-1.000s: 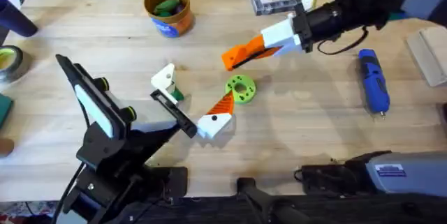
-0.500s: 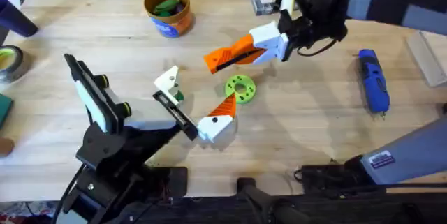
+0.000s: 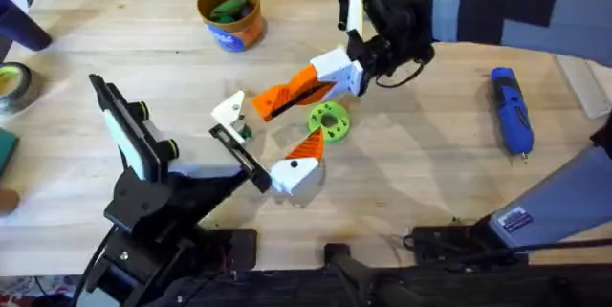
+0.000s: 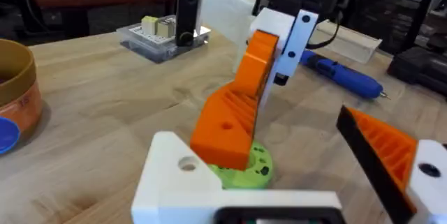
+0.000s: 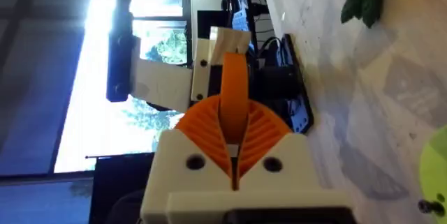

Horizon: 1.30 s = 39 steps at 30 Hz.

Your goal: Pick up the gripper from the table and insert it into the empty holder that is missing its gripper. Then pick up a screw, insert it into the mounting hole, and use the screwdriver to tighten it. Finally, clean up the table by picking up the vegetable and placing it into the bucket.

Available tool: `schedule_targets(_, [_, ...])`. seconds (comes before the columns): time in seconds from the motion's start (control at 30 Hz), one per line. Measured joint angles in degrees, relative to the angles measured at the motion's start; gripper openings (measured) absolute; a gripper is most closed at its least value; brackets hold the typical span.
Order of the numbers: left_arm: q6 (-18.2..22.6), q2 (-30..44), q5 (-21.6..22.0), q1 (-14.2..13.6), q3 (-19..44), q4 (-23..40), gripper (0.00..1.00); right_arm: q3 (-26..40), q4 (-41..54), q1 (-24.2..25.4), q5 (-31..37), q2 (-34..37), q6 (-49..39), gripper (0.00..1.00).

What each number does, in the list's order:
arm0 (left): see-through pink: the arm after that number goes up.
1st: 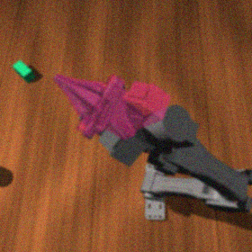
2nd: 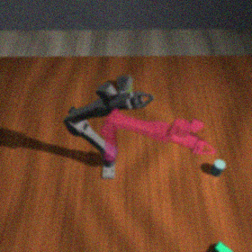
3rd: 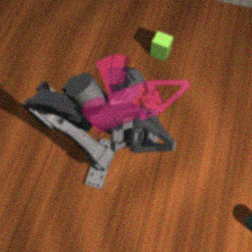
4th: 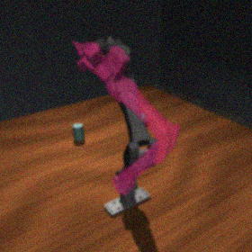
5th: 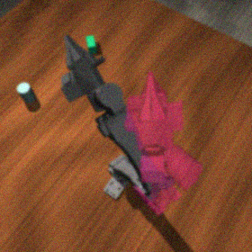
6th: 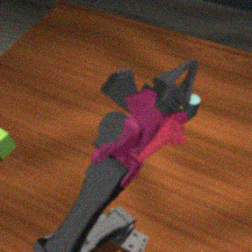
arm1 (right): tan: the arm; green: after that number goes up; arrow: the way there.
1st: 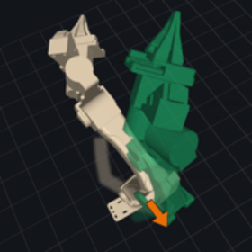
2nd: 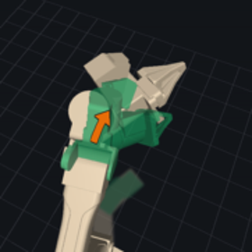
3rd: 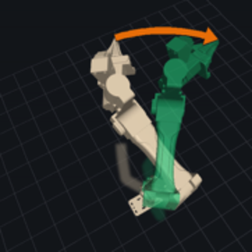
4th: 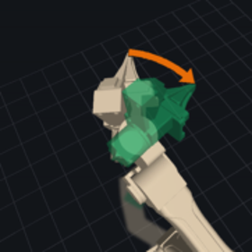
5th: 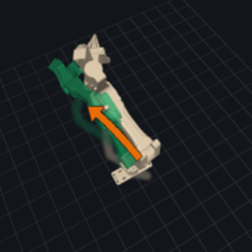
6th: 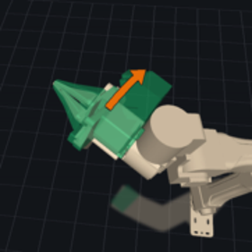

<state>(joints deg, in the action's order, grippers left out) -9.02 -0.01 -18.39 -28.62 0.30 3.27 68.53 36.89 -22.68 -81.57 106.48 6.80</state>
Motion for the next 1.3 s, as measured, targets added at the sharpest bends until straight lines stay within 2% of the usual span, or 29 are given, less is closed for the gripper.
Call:
schedule_targets(0.17, [0.0, 0.0, -0.3, 0.0, 0.0, 0.0, 0.993, 0.0, -5.5, -1.4, -1.0, 0.0, 5.5, 0.01])
schedule_targets(0.37, [0.0, 0.0, -0.2, 0.0, 0.0, 0.0, 0.993, 0.0, -6.6, -1.9, -1.7, 0.0, 9.4, 0.01])
schedule_targets(1.0, [-0.5, 0.0, -0.1, 0.2, 0.0, 0.0, 0.993, 0.0, -7.2, -3.4, -1.7, 1.6, 12.5, 0.01])
schedule_targets(1.3, [-0.4, 0.0, -0.2, 0.2, 0.0, 0.0, 0.993, 0.0, -11.6, -3.8, -1.9, 1.7, 14.7, 0.01])
